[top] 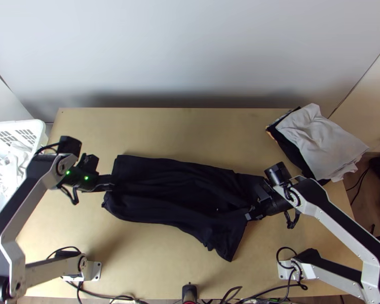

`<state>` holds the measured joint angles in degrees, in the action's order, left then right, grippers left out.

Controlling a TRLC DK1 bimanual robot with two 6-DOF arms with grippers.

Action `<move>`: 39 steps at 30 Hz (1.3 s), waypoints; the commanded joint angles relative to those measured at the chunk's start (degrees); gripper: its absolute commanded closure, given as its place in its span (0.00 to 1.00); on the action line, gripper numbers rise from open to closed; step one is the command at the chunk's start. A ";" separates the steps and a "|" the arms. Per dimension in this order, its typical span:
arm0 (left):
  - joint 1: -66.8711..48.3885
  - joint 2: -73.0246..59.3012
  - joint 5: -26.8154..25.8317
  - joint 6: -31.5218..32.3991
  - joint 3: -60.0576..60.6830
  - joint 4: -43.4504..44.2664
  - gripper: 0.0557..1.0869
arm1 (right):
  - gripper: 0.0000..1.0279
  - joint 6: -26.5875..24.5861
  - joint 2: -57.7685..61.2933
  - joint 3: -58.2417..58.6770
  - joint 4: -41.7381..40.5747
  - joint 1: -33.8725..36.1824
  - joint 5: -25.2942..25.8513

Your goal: Fold the t-shirt

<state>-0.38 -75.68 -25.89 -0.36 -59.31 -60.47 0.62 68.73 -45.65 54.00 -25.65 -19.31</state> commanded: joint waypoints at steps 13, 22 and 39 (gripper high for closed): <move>15.76 6.33 7.26 -26.18 20.46 8.52 0.06 | 0.97 0.70 0.53 0.12 -0.03 -0.98 -0.11; 11.46 14.24 6.82 -23.28 23.10 14.50 0.07 | 0.97 1.40 0.53 0.38 -0.03 -1.68 -0.11; 6.36 25.05 3.30 -19.41 26.70 16.96 0.96 | 0.97 2.98 -0.09 0.82 -0.03 -3.97 -0.11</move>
<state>6.81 -52.51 -21.78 -20.12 -32.80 -41.71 3.44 69.25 -45.12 54.00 -29.32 -19.44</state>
